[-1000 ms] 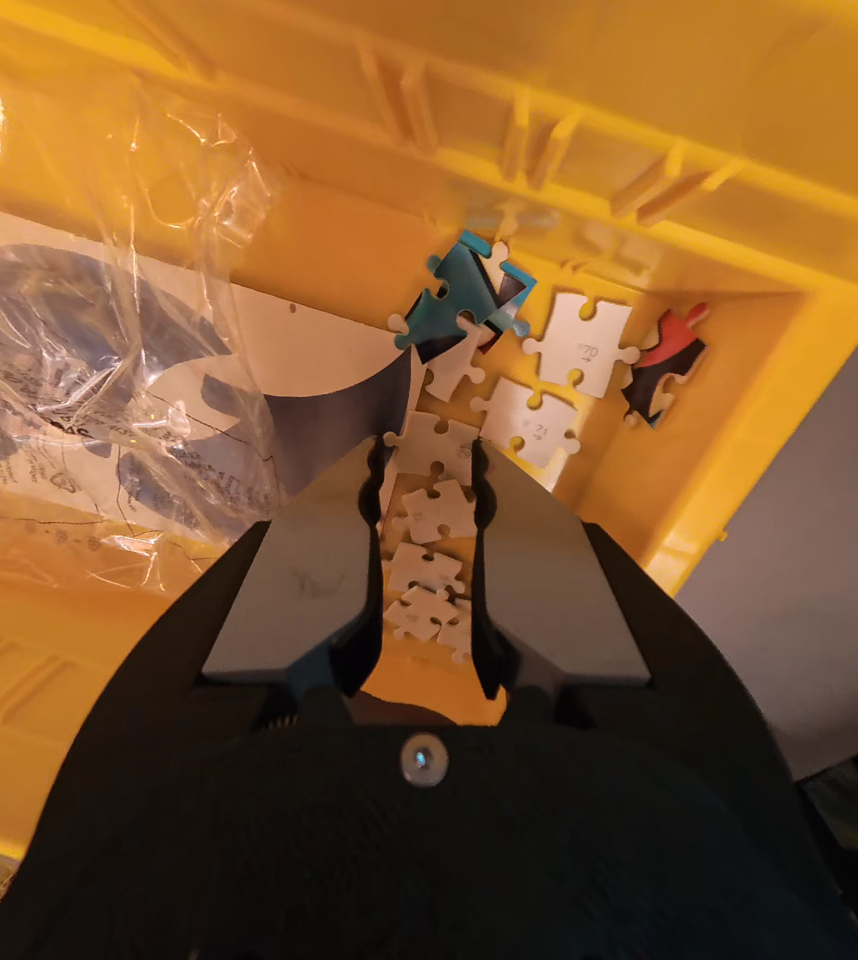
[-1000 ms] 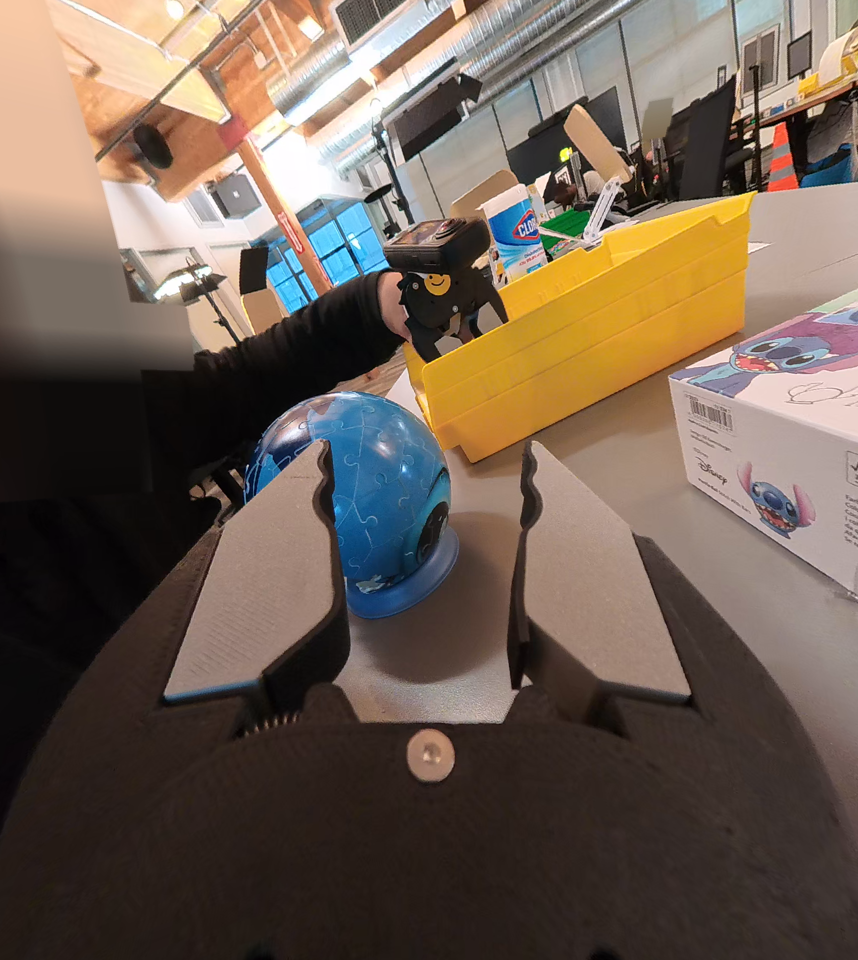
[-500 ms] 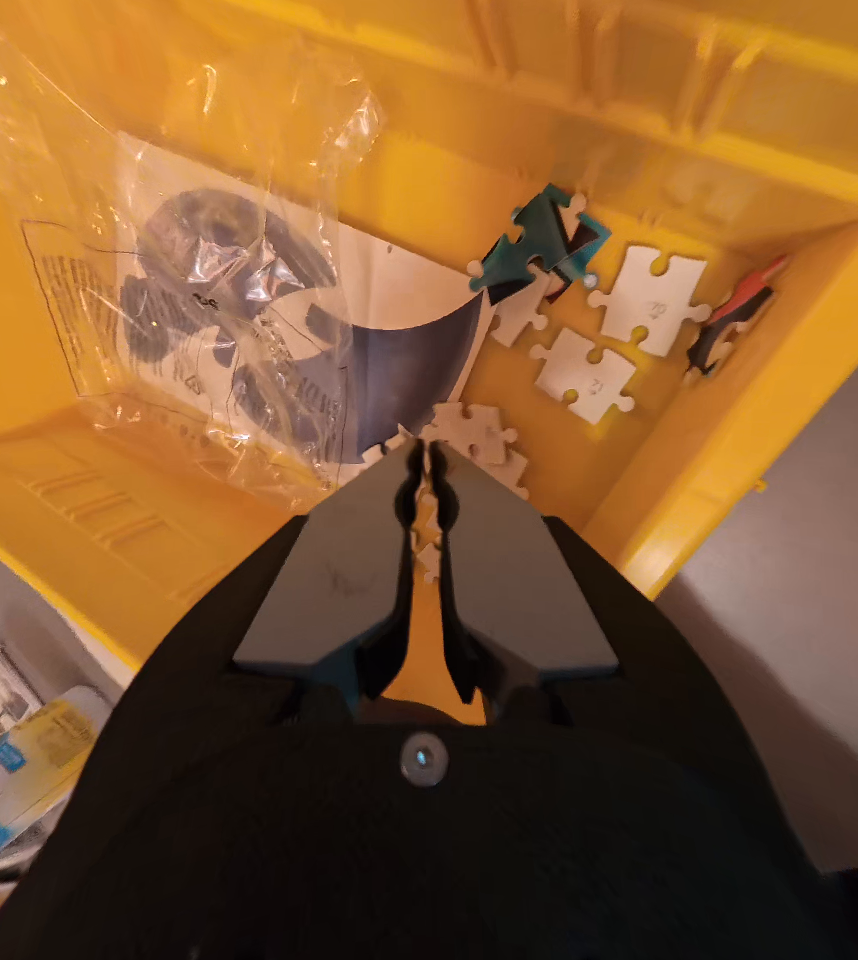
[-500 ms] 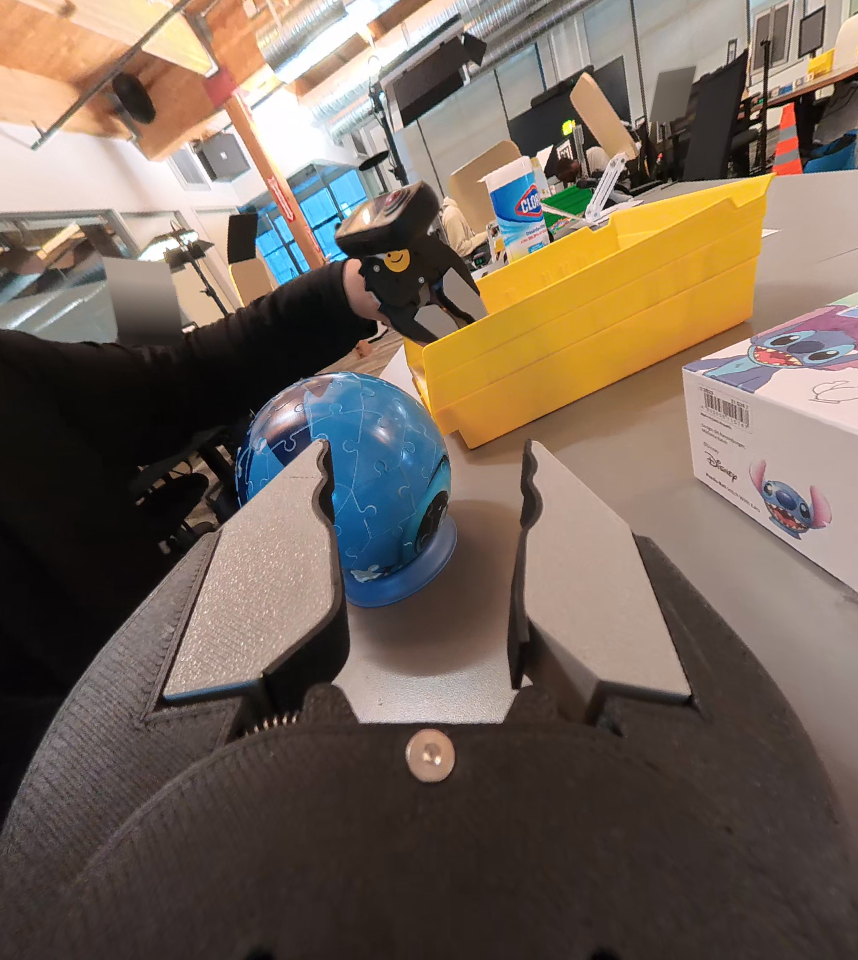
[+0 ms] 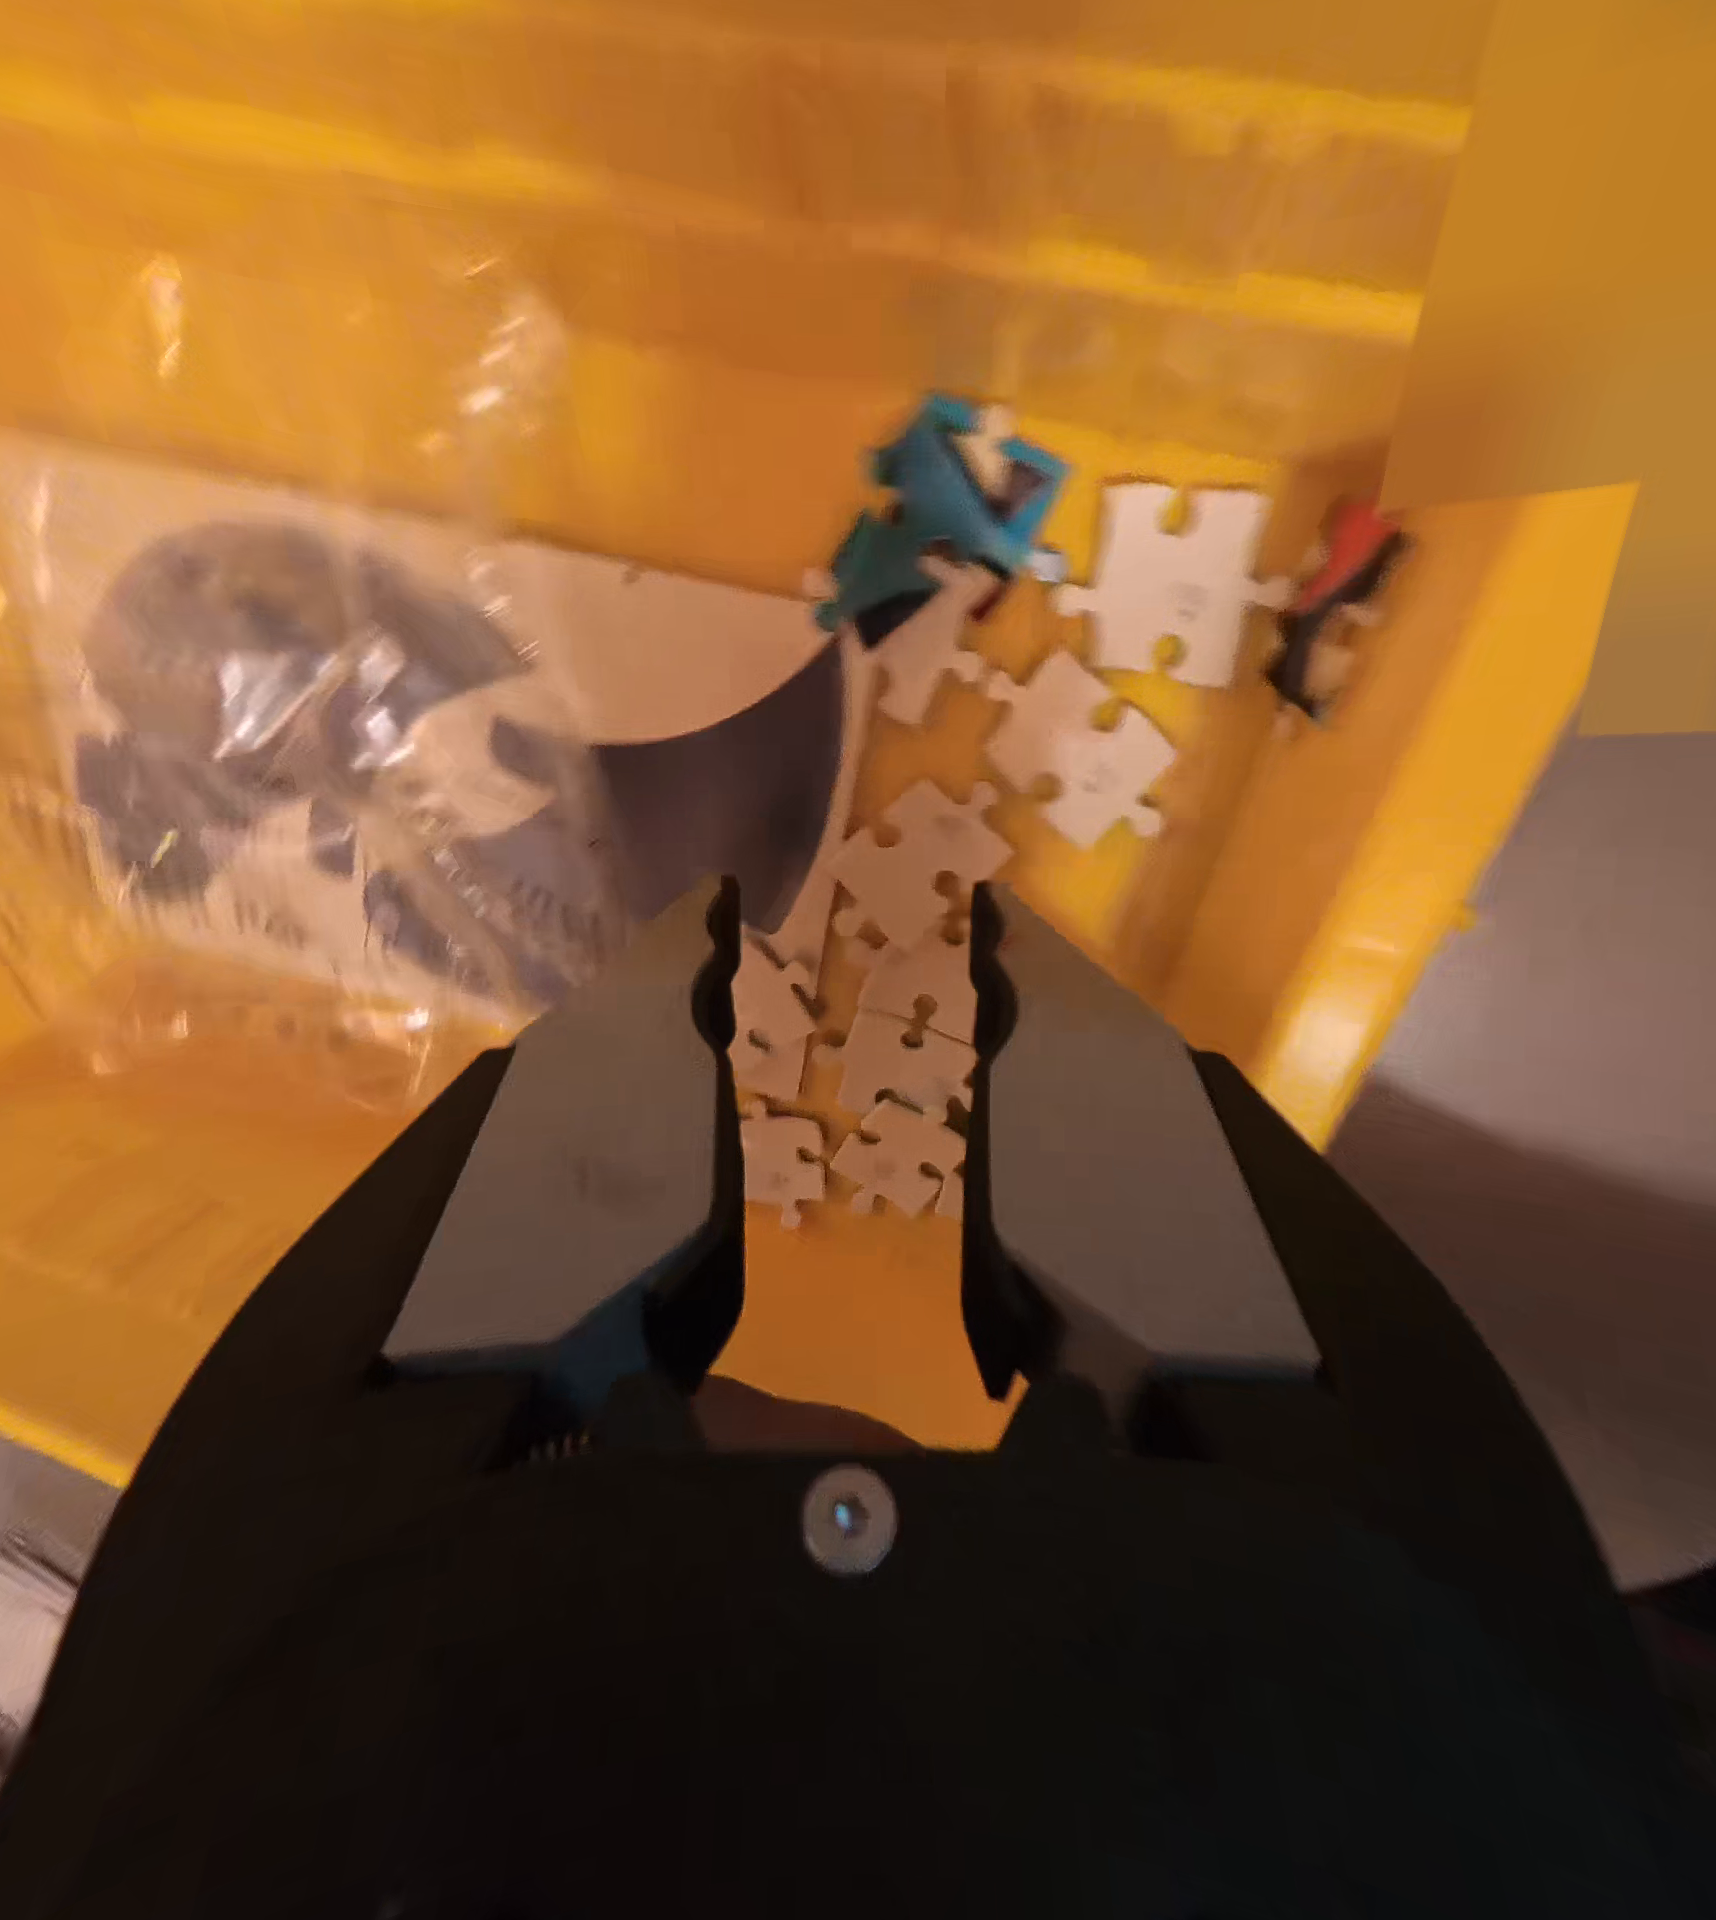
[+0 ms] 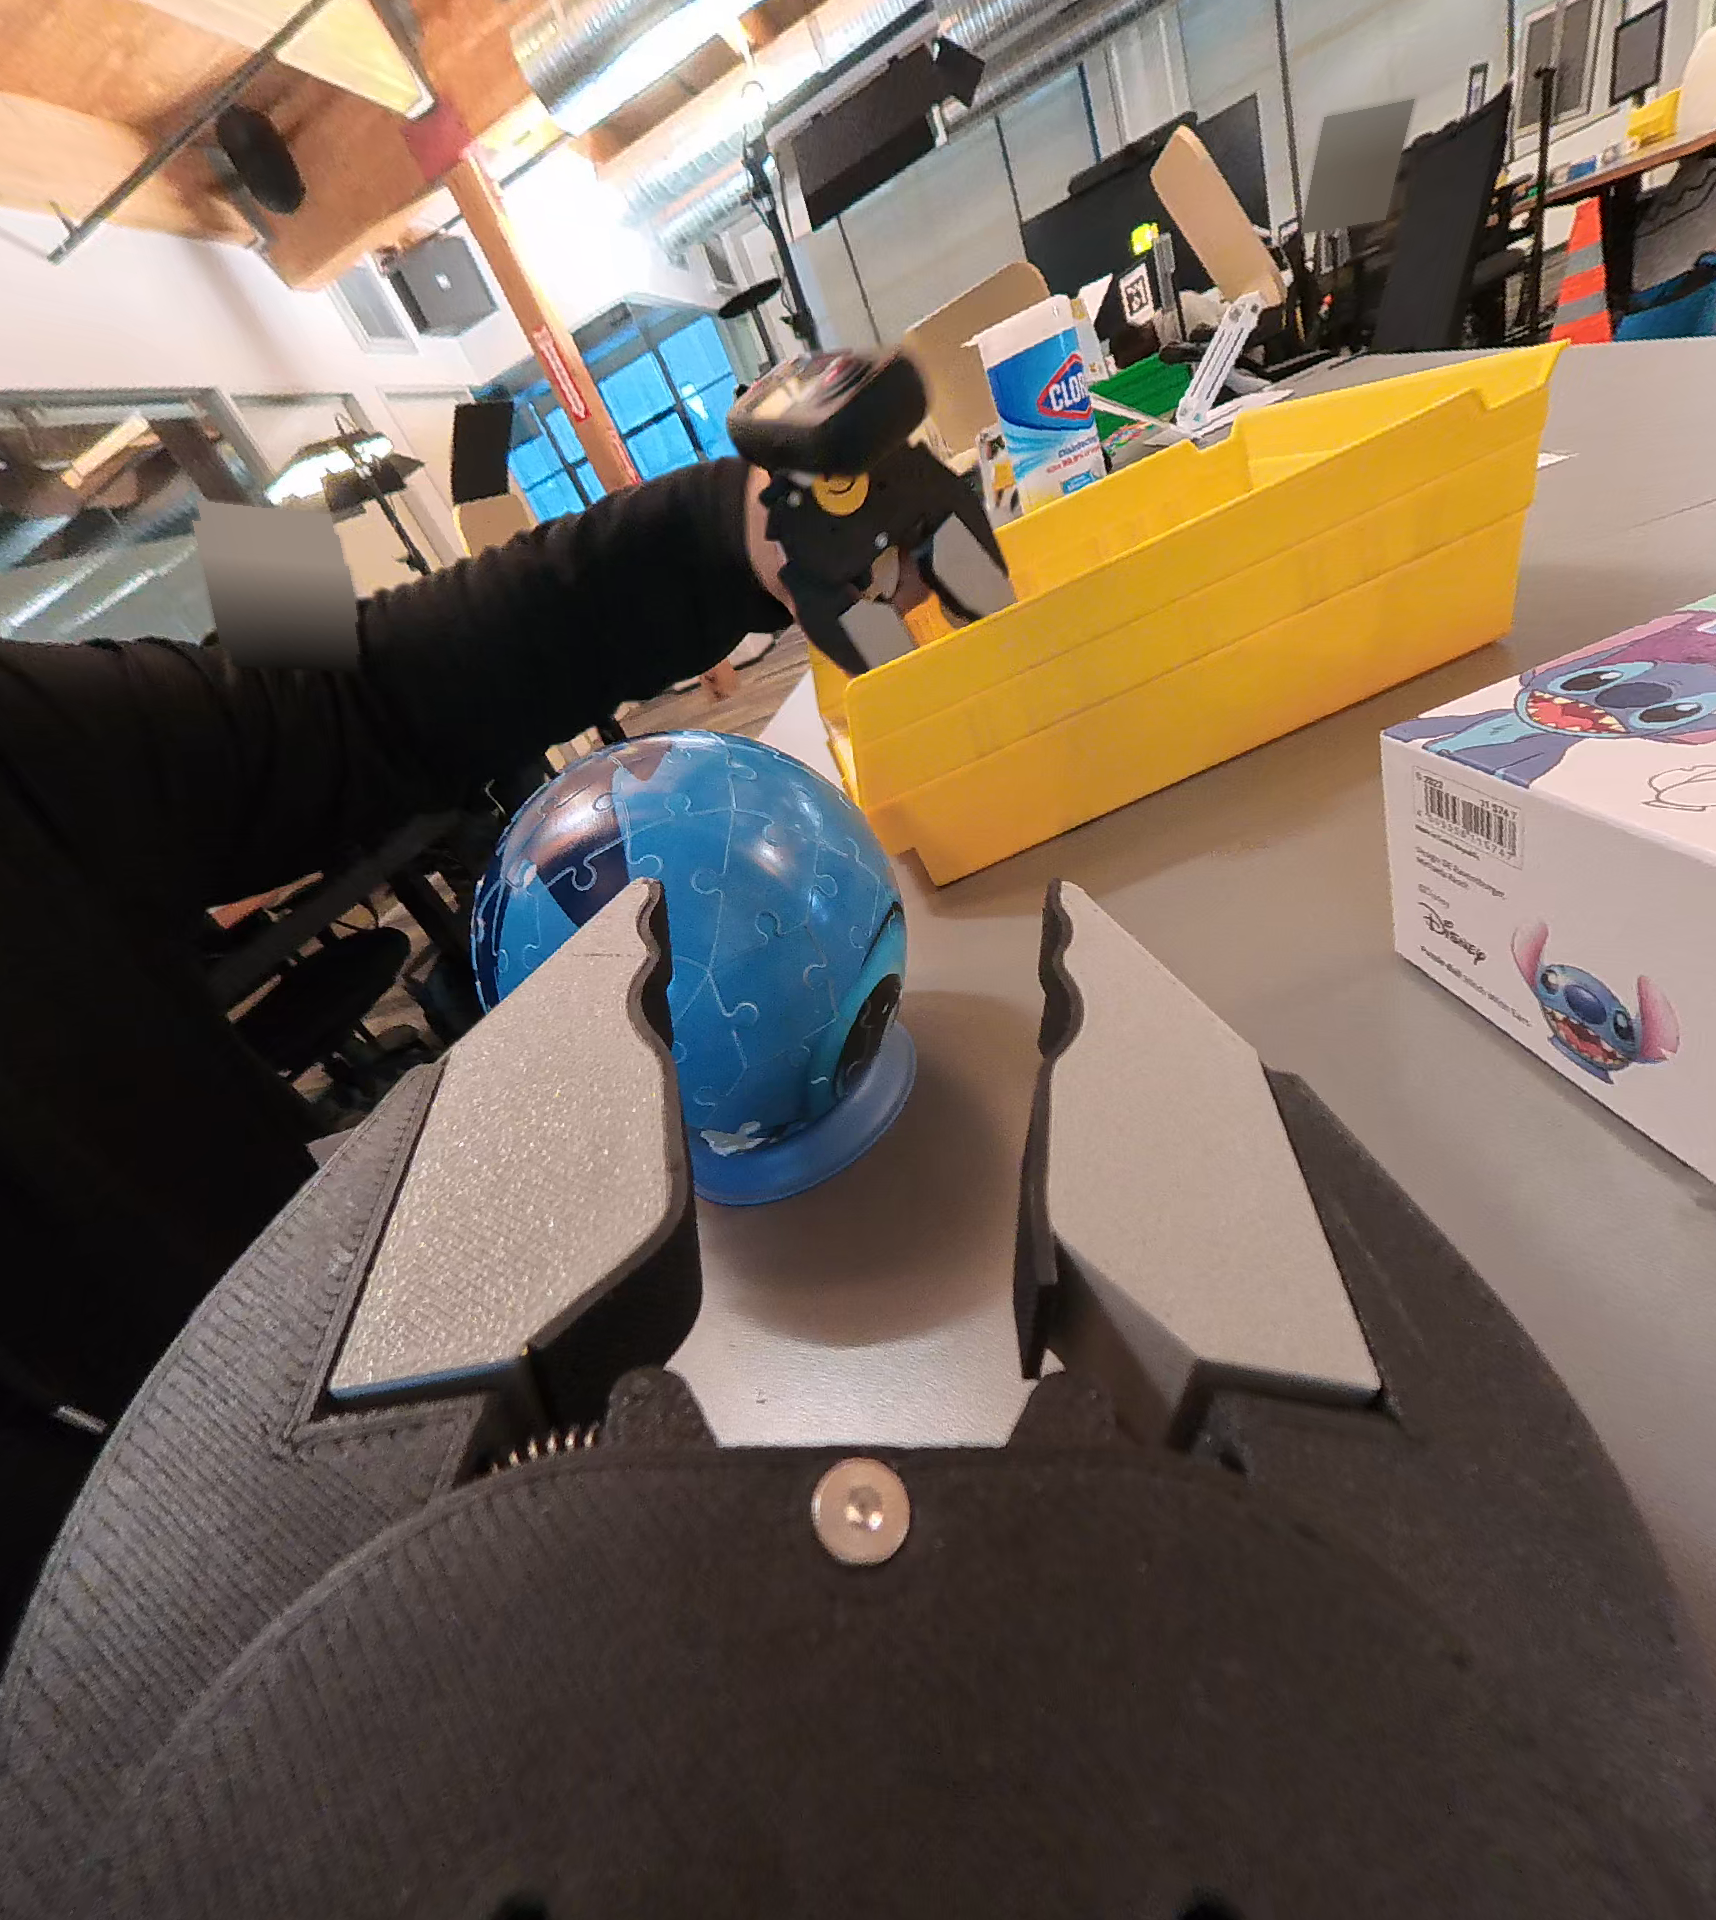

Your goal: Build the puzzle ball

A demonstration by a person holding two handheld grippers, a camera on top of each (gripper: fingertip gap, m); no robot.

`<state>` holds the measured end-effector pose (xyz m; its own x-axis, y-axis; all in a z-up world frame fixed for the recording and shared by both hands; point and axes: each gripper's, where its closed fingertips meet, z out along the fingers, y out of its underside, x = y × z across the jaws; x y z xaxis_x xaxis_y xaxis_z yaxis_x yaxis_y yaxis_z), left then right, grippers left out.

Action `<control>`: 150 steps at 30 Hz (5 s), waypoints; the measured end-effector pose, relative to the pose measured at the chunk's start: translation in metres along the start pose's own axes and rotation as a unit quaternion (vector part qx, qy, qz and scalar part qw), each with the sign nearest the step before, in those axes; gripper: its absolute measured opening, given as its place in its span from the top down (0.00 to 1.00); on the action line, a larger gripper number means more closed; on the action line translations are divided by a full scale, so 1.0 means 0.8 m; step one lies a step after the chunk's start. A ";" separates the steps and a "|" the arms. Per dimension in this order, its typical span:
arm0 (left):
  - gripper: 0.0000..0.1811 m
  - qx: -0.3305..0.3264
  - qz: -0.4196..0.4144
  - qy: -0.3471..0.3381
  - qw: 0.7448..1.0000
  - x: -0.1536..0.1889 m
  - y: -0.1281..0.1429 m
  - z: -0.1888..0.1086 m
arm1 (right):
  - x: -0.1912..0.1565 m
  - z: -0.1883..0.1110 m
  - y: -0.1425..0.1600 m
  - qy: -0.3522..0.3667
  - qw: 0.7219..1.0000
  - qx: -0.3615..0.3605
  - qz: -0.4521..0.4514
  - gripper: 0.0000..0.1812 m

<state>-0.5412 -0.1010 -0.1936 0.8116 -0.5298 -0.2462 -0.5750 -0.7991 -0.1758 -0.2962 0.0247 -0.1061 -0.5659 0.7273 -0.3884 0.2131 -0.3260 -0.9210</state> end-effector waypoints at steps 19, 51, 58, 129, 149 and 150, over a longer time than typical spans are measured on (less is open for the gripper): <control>0.87 -0.024 0.097 0.082 0.992 0.013 0.002 0.018 | 0.002 -0.006 -0.008 -0.012 0.999 0.021 0.023 0.62; 0.87 0.255 0.211 -0.359 0.873 0.188 -0.310 -0.265 | -0.183 -0.001 -0.089 0.021 1.000 0.020 0.003 0.67; 0.87 0.286 0.210 -0.353 0.866 0.276 -0.350 -0.265 | -0.205 -0.051 -0.051 0.042 0.997 0.058 0.033 0.74; 1.00 0.491 -0.291 0.159 0.806 0.359 -0.236 -0.096 | -0.177 -0.007 0.110 -0.036 0.969 -0.090 0.226 1.00; 1.00 0.480 -0.307 0.165 0.805 0.360 -0.234 -0.085 | -0.176 0.006 0.139 -0.006 0.971 -0.145 0.189 0.99; 0.99 0.480 -0.308 0.165 0.805 0.359 -0.235 -0.085 | -0.174 0.007 0.140 0.000 0.972 -0.146 0.186 0.99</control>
<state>-0.1931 -0.1226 -0.1670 0.8651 -0.2906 0.4090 0.2609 -0.4356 -0.8615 -0.1978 -0.1163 -0.1546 -0.4072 0.5920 -0.6955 0.6194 -0.3805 -0.6867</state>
